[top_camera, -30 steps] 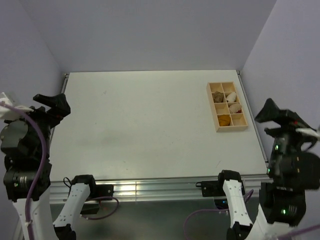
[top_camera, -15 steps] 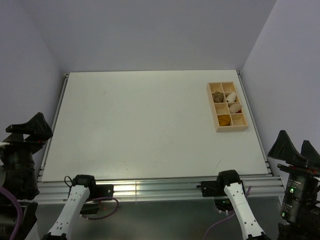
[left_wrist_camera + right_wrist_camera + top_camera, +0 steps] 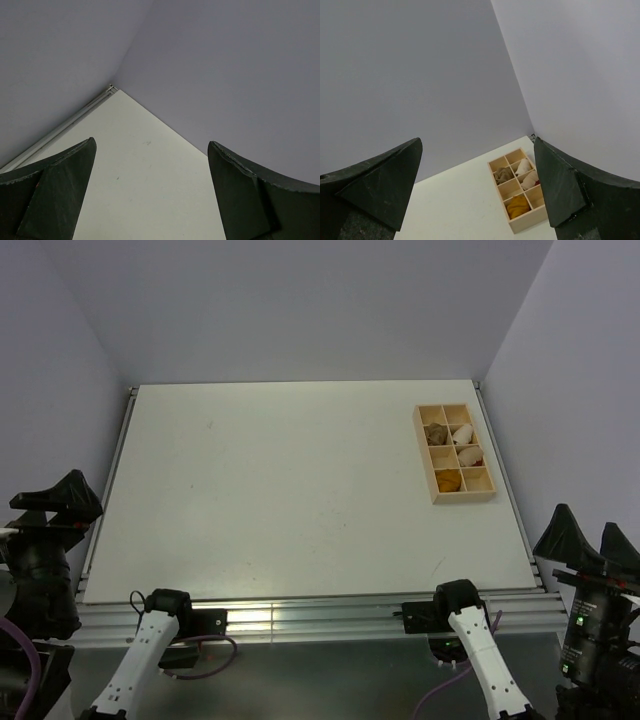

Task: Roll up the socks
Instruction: Reset both arms

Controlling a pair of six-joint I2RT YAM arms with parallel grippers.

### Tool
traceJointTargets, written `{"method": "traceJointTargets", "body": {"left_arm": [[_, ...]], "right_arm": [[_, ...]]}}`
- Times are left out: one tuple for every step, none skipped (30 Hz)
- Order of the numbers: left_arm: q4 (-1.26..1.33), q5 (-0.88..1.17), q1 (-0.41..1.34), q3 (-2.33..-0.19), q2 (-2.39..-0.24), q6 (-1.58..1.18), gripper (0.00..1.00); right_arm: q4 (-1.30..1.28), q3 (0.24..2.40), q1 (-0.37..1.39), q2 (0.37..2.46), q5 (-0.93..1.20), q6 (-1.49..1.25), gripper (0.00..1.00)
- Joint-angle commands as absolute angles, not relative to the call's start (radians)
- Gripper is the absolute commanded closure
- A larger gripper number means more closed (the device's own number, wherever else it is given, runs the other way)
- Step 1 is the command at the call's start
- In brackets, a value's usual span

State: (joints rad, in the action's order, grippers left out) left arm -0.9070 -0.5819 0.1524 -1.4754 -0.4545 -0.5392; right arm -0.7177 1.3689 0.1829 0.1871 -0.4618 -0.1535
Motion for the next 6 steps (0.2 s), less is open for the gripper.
{"method": "traceJointTargets", "body": {"left_arm": [[-0.867, -0.623, 0.166, -1.456, -0.428, -0.560, 0.01], [-0.856, -0.627, 0.172, -1.450, -0.422, -0.564, 0.01], [-0.847, -0.632, 0.175, -1.436, -0.410, -0.569, 0.00], [-0.841, -0.635, 0.178, -1.427, -0.403, -0.569, 0.01], [-0.832, -0.644, 0.186, -1.419, -0.397, -0.569, 0.00], [-0.819, -0.649, 0.189, -1.407, -0.388, -0.572, 0.01]], "right_arm": [[-0.677, 1.355, 0.193, 0.195, -0.465, -0.129, 0.00], [-0.673, 1.353, 0.193, 0.196, -0.465, -0.129, 0.00], [-0.672, 1.350, 0.192, 0.198, -0.465, -0.129, 0.00], [-0.669, 1.348, 0.193, 0.198, -0.465, -0.129, 0.00], [-0.661, 1.345, 0.193, 0.198, -0.465, -0.127, 0.00], [-0.657, 1.338, 0.193, 0.196, -0.465, -0.121, 0.00]]}}
